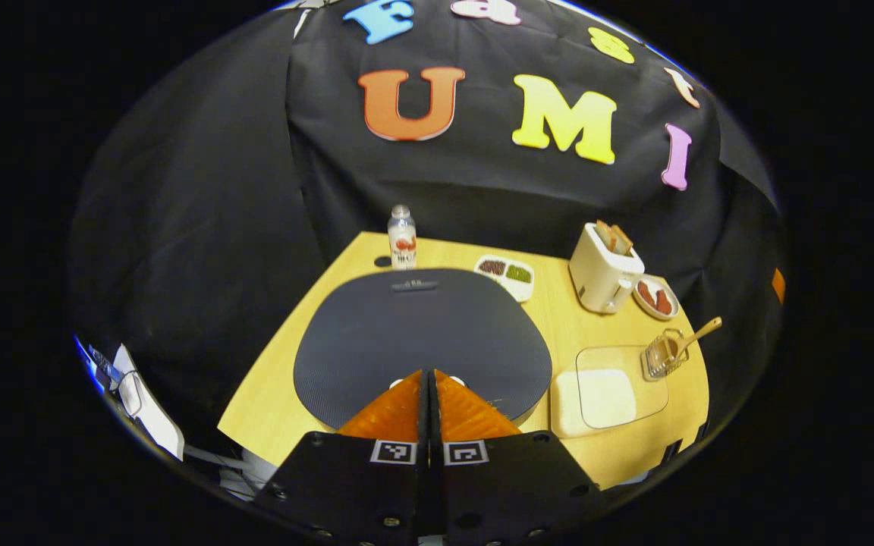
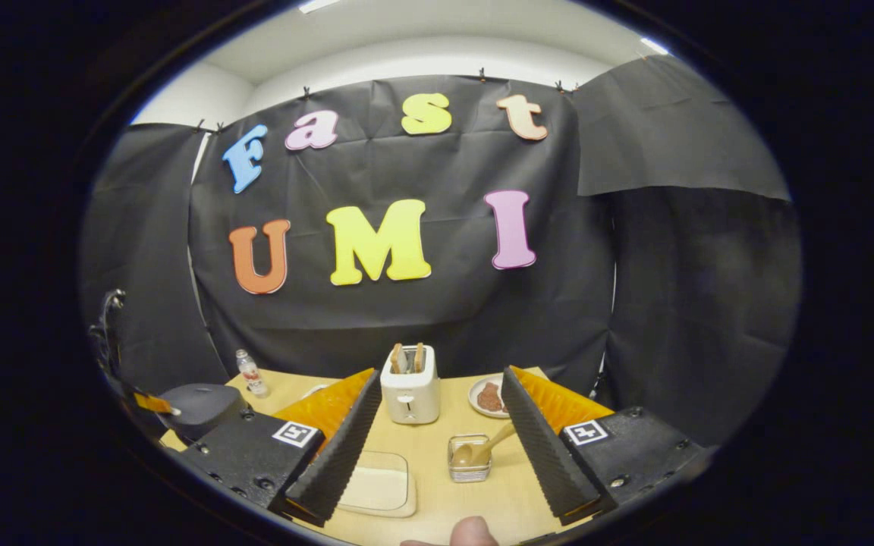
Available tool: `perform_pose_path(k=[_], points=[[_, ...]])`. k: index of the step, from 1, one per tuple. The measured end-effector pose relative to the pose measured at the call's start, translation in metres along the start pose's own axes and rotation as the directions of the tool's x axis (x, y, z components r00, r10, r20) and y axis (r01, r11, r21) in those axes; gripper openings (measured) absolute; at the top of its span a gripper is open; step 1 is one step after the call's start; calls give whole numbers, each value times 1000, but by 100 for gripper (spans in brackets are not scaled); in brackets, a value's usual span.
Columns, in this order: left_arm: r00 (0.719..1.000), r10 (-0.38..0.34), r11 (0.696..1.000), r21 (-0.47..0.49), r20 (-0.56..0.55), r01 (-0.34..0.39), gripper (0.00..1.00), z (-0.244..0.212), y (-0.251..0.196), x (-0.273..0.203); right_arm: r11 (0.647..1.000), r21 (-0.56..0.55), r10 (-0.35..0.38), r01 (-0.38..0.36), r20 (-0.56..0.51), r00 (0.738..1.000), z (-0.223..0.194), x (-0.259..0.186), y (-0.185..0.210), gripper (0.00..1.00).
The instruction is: Close the left gripper, press the button to open the rice cooker; take a wooden spoon from the chopstick holder with the right hand, scoop a spoonful of rice and pour it into the rice cooker, then put the wooden spoon back into the chopstick holder.
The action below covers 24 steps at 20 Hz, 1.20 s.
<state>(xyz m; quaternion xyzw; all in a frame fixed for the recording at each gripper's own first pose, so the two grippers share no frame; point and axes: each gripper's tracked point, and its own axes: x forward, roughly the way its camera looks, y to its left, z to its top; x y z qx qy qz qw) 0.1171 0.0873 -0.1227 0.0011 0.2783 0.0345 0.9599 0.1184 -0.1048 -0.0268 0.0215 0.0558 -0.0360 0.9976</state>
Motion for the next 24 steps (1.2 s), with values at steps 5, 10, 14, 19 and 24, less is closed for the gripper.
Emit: perform_pose_path(k=[5, 10, 14, 19, 24], points=[[979, 20, 1000, 18, 202, -24, 0, 72, 2, -21, 1000, -5, 0, 0, 16, 1000, 7, -8, -9, 100], [948, -41, 999, 5, 315, 42, 1, 98, -32, -45, 999, -34, -2, 3, 26, 1000, 14, -15, -21, 99], [920, -106, 994, 15, 377, 108, 4, 106, -70, -71, 998, -69, -13, 12, -6, 1000, 1, -16, -35, 100], [882, -123, 992, 42, 455, 117, 100, 111, -101, -88, 999, -45, -17, 13, -75, 997, -24, -13, -53, 100], [853, -129, 992, 51, 506, 119, 96, 116, -119, -101, 999, -38, -10, 5, -132, 991, -54, 2, -58, 100]])
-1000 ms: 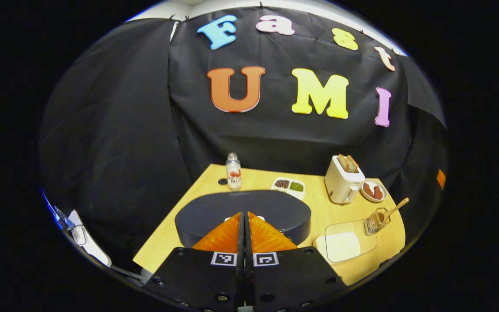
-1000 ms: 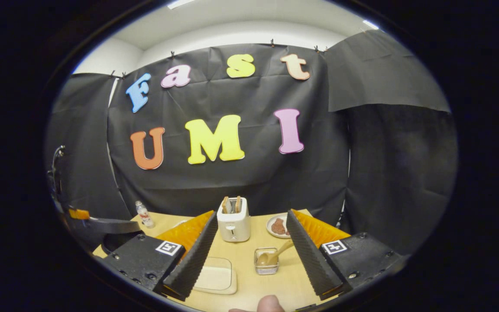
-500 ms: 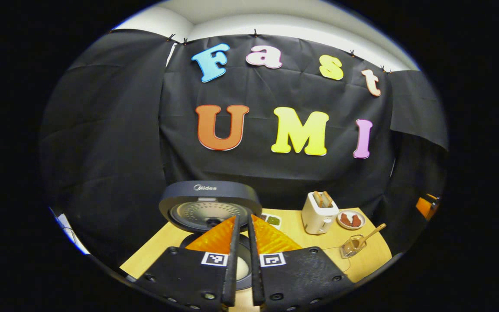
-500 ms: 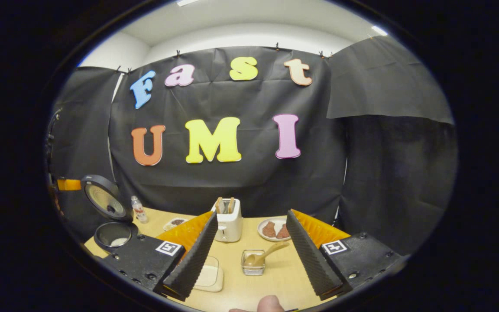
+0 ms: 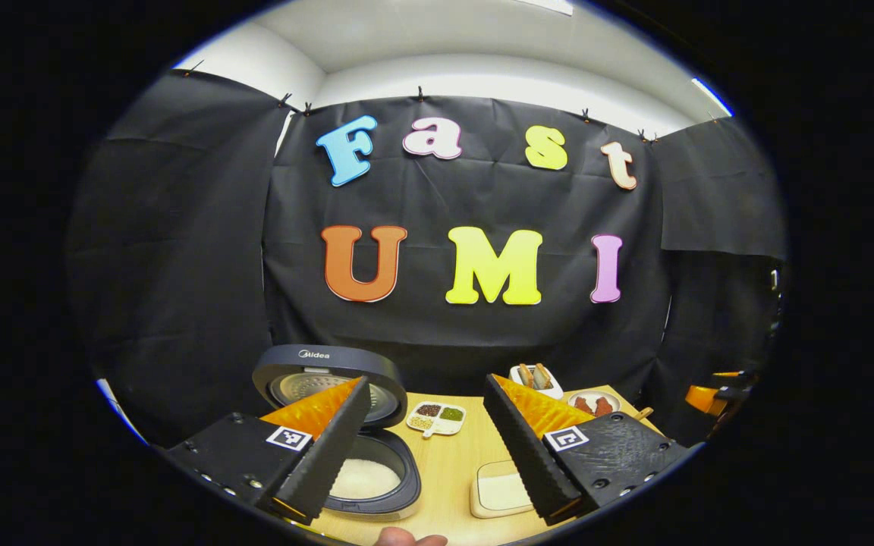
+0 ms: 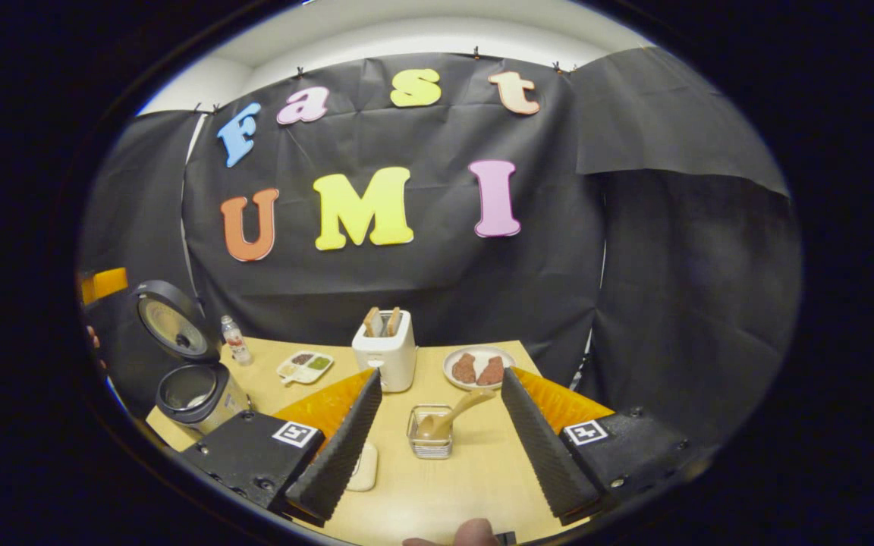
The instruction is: Close the left gripper, press the button to open the rice cooker; take a wooden spoon from the chopstick holder with the right hand, scoop a spoonful of rice and pour it into the rice cooker, then put the wooden spoon back into the chopstick holder.
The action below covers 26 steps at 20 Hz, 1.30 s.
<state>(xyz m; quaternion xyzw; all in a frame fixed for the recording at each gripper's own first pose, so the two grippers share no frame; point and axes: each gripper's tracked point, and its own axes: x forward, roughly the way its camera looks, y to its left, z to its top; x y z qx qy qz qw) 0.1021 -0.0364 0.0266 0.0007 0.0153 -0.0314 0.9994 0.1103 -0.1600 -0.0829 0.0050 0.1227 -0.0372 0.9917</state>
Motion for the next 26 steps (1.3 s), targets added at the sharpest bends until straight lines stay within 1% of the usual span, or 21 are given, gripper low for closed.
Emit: perform_pose_path(k=[4, 6, 9, 14, 17, 20, 21, 22, 23, 24, 25, 26], points=[[1000, 2, 1000, -23, -18, -3, 96, -2, -10, 0, 1000, 0, 24, -24, -52, 998, -26, 29, 3, 100], [1000, 12, 999, -30, -20, -12, 96, -2, -12, 4, 1000, -4, 21, -22, -89, 996, -45, 49, -1, 100], [999, 33, 999, -32, -20, -34, 96, 0, -15, 14, 999, 34, 41, -36, -146, 988, -70, 82, -4, 100], [996, 85, 996, -37, -22, -86, 96, -2, -18, 43, 995, 99, 46, -23, -238, 970, -109, 145, -21, 100], [994, 105, 994, -35, -30, -106, 95, -6, -25, 59, 988, 148, 83, -40, -303, 949, -135, 175, -24, 100], [990, 122, 992, -16, -71, -124, 95, -17, -31, 72, 978, 205, 113, -42, -345, 932, -155, 194, -26, 95], [988, 123, 992, -12, -95, -124, 95, -24, -34, 73, 974, 222, 128, -50, -349, 928, -157, 198, -25, 91], [986, 123, 992, -4, -112, -124, 95, -28, -36, 75, 970, 234, 139, -58, -346, 928, -156, 202, -25, 90], [985, 123, 992, 4, -123, -124, 95, -30, -37, 77, 968, 243, 151, -68, -342, 928, -154, 206, -24, 87], [985, 119, 993, 7, -128, -120, 95, -31, -38, 77, 966, 249, 157, -72, -340, 927, -153, 208, -22, 82], [985, 114, 993, 6, -131, -115, 95, -30, -38, 78, 964, 255, 161, -74, -340, 927, -152, 210, -20, 68], [984, 114, 993, 2, -136, -115, 95, -31, -37, 78, 963, 259, 163, -74, -342, 925, -152, 210, -18, 63]])
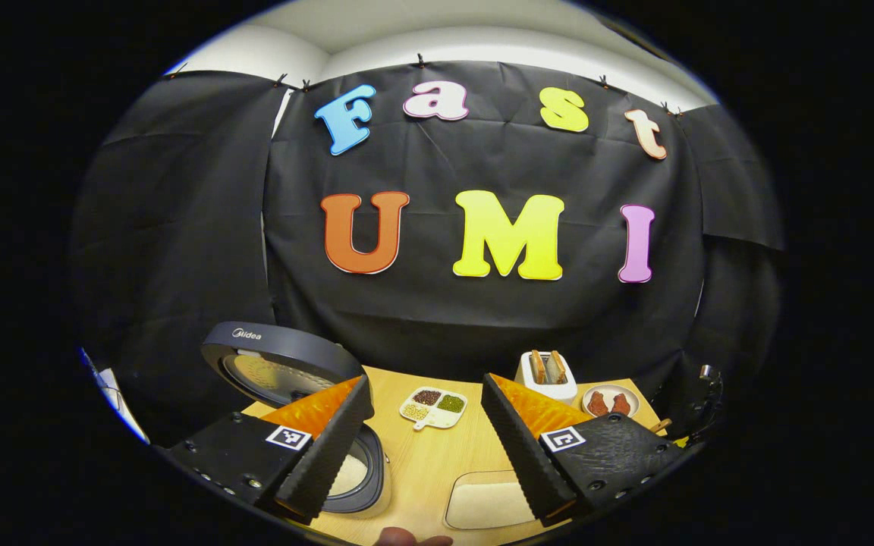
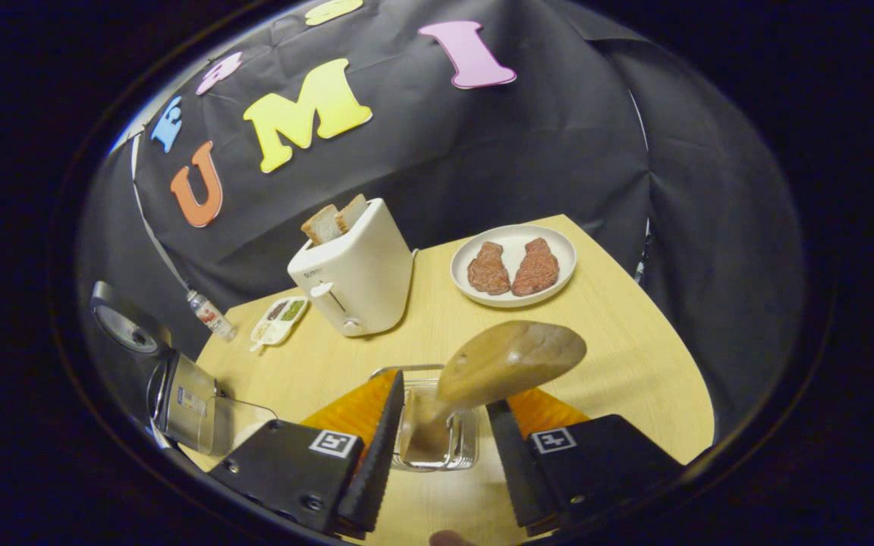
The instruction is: Close the left gripper, press the button to open the rice cooker; take a wooden spoon from the chopstick holder with the right hand, scoop a spoonful of rice and pour it into the rice cooker, then put the wooden spoon back into the chopstick holder.
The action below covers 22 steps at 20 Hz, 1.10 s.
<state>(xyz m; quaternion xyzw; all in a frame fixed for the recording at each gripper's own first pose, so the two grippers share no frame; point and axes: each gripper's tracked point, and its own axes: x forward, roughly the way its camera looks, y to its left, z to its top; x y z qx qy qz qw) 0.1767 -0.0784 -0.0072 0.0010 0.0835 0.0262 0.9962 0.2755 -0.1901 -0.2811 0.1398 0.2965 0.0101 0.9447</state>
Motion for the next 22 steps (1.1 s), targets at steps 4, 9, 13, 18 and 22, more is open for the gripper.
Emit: perform_pose_path(k=[4, 9, 13, 18, 22], points=[[1000, 1, 1000, -5, 7, -1, 95, 3, 15, -6, 999, 16, -30, 30, 4, 1000, 2, -8, 6, 33], [1000, 0, 1000, -24, 12, 0, 94, 0, 44, -26, 997, -4, -71, 71, 37, 997, 20, -28, 19, 12], [1000, -10, 999, -40, 20, 11, 95, -5, 65, -43, 997, -39, -63, 68, 118, 991, 58, -66, 53, 11], [999, -29, 998, -51, 29, 30, 95, -12, 96, -59, 989, -150, 20, 9, 190, 981, 80, -118, 129, 11], [999, -16, 999, -45, 30, 18, 94, -18, 130, -76, 980, -189, 97, -68, 145, 985, 51, -130, 190, 11]])
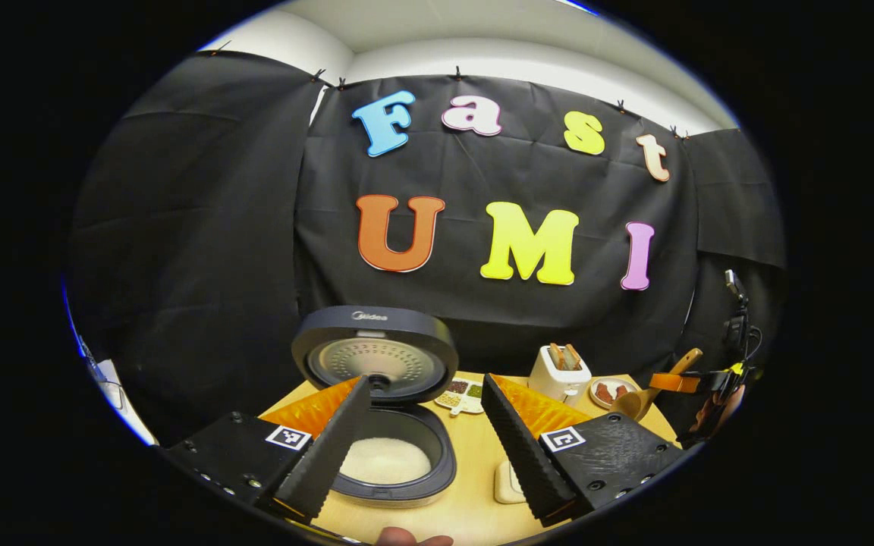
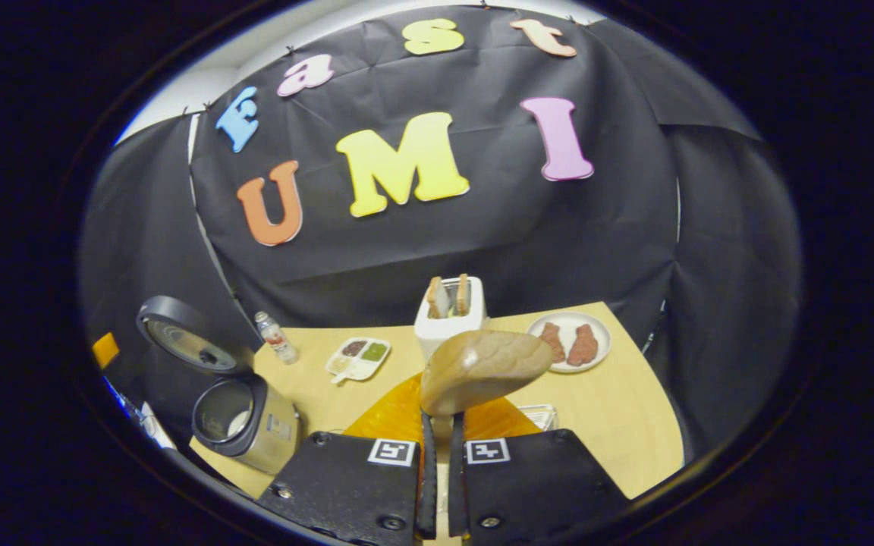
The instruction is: Close the left gripper, press the button to open the rice cooker; take a wooden spoon from the chopstick holder with the right hand, scoop a spoonful of rice and pour it into the rice cooker, then put the wooden spoon back into the chopstick holder.
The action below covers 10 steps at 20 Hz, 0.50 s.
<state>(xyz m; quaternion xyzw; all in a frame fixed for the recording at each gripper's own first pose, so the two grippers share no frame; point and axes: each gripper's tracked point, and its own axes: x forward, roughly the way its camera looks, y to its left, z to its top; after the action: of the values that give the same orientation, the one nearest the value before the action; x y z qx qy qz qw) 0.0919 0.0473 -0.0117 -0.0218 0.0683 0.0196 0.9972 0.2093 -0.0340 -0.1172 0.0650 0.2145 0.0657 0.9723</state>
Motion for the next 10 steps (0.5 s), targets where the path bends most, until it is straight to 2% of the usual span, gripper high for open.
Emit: perform_pose_path(k=[2, 5, 10], points=[[1000, 26, 1000, -4, 2, -26, 95, -1, 20, -10, 1000, -21, 23, -23, -29, 999, -19, 0, 22, 11], [998, 63, 998, -20, 0, -63, 95, 0, 43, -24, 997, -68, 21, -28, -94, 995, -60, 9, 36, 11], [991, 131, 991, -22, -19, -131, 95, -4, 72, -44, 976, -216, -79, 41, -171, 982, -122, 44, 17, 11]])
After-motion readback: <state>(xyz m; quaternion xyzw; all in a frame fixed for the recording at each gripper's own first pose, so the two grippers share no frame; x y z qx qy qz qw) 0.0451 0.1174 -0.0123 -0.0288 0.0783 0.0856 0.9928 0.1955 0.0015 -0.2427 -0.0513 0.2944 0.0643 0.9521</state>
